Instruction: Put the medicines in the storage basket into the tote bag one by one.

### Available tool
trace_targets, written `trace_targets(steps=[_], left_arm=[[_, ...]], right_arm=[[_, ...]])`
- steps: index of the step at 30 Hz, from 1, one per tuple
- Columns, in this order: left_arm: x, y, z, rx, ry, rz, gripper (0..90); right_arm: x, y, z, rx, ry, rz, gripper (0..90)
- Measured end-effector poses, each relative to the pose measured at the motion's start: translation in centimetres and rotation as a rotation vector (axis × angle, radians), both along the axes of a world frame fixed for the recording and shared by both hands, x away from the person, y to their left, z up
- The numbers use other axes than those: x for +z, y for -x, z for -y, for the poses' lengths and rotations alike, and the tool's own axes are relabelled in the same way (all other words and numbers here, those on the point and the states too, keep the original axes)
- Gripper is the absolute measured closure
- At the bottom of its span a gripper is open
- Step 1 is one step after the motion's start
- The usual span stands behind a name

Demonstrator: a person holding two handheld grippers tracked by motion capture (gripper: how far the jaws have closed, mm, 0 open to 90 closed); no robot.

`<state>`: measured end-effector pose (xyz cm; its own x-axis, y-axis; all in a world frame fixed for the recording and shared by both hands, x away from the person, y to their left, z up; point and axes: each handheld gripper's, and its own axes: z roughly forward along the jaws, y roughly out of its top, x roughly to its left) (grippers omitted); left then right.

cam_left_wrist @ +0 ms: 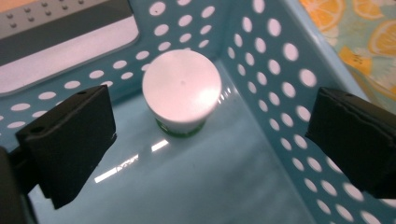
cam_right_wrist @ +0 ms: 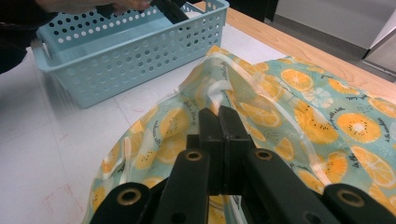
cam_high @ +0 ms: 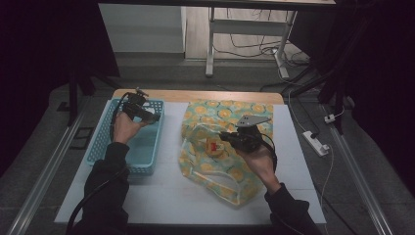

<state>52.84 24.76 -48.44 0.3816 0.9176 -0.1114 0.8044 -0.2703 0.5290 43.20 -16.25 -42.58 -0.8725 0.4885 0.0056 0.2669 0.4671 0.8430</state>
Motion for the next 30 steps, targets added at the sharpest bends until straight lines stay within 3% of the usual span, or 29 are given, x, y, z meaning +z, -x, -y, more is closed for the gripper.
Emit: trace_targets(steps=[3,6,11,17,24,30], left_arm=[[-0.1,-0.3,0.2,0.001,-0.048,-0.005,5.7],[-0.3,-0.7,0.3,0.025,-0.064,-0.01,11.8],[-0.5,-1.1,0.1,0.065,-0.038,-0.024,32.5],[-0.7,-1.3,0.2,0.098,-0.03,-0.042,49.5],[-0.3,-1.0,0.4,0.091,-0.038,-0.058,50.4],[0.9,0.0,0.2,0.076,-0.019,-0.034,50.5]], right_arm=[[0.0,0.0,0.0,0.0,-0.001,0.0,89.5],[0.0,0.0,0.0,0.0,0.0,0.0,89.4],[-0.1,0.0,-0.1,0.003,0.002,0.0,89.4],[-0.1,0.0,0.0,0.001,0.002,-0.002,89.5],[-0.2,0.0,0.0,0.0,0.006,-0.002,89.5],[-0.2,-0.1,0.1,-0.003,0.004,-0.001,89.5]])
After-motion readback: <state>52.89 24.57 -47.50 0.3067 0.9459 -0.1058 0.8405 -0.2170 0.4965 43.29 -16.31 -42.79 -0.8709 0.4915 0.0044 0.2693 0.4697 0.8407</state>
